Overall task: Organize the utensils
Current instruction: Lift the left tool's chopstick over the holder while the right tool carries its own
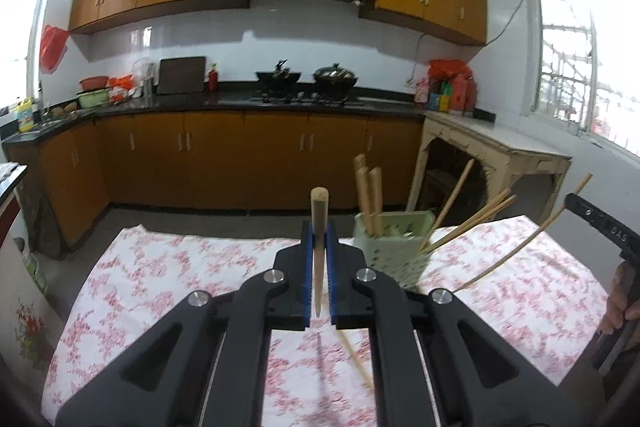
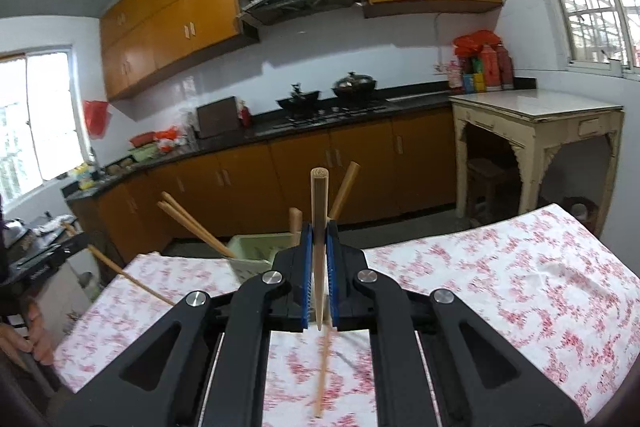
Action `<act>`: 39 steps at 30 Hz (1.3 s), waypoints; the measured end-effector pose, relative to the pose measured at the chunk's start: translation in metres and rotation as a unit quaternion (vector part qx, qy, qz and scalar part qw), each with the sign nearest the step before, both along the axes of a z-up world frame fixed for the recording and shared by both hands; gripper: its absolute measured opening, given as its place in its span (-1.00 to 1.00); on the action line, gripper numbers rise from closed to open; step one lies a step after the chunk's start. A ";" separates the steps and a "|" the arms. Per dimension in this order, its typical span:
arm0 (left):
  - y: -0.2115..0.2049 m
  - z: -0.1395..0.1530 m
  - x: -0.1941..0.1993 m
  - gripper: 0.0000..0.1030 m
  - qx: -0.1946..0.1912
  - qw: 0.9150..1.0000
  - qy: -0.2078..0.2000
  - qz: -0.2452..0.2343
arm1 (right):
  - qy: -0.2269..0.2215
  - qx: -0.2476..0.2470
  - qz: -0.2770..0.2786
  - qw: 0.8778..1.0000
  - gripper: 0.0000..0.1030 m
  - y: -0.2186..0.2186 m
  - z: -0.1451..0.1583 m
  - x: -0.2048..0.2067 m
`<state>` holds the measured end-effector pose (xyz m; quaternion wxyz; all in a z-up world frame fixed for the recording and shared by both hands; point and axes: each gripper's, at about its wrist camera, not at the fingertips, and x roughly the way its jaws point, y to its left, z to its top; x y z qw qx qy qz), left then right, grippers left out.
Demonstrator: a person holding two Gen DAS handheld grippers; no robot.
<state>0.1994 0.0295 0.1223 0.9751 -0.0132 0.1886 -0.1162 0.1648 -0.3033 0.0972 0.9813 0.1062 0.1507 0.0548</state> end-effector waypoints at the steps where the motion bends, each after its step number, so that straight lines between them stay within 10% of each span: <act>1: -0.003 0.005 -0.002 -0.86 -0.001 1.000 -0.005 -0.005 | -0.004 0.006 0.008 1.000 -0.85 0.001 0.005 -0.001; 20: -0.086 0.099 0.037 -0.86 -0.032 0.995 -0.096 -0.018 | -0.068 -0.010 0.020 0.997 -0.85 0.027 0.063 0.046; 39: -0.106 0.048 0.116 -0.86 -0.023 0.999 -0.046 0.010 | 0.024 -0.002 0.032 0.999 -0.85 0.032 0.019 0.101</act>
